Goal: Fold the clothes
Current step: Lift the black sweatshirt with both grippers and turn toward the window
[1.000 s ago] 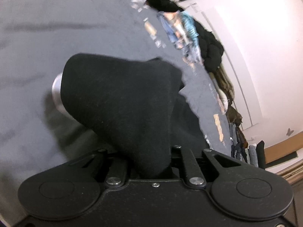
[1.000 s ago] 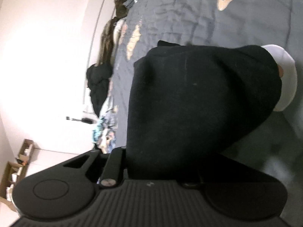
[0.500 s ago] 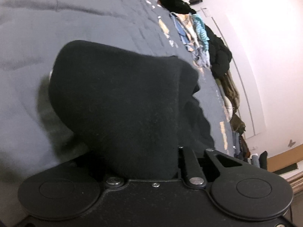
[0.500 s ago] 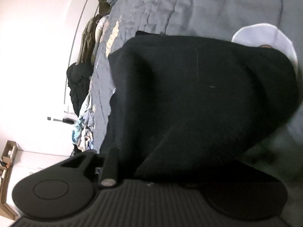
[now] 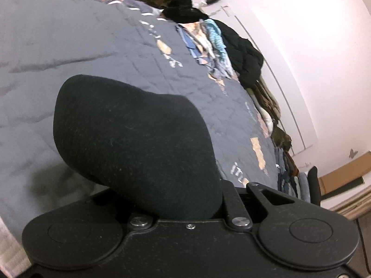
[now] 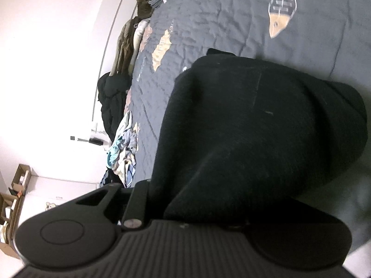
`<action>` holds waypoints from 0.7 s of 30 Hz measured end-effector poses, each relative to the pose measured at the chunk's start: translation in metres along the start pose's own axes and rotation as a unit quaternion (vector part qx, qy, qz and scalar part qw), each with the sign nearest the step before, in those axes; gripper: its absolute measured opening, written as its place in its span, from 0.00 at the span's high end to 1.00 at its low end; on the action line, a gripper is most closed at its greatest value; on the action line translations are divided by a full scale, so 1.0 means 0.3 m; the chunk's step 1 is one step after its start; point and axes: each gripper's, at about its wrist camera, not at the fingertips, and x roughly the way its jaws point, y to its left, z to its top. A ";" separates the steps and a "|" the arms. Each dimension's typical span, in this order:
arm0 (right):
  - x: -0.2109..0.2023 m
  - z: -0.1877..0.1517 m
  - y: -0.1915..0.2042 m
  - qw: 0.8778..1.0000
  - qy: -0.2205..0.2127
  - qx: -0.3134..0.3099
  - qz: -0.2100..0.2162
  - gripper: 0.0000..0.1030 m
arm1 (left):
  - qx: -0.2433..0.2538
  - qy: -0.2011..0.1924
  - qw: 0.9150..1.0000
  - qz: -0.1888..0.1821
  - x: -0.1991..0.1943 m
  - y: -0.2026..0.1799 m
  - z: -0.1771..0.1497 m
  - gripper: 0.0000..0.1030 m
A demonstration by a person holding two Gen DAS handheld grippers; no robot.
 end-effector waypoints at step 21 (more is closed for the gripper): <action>-0.710 0.356 0.185 0.992 -0.107 -0.042 0.045 0.80 | 0.069 0.055 0.987 -0.133 -0.080 -0.622 -0.322 0.88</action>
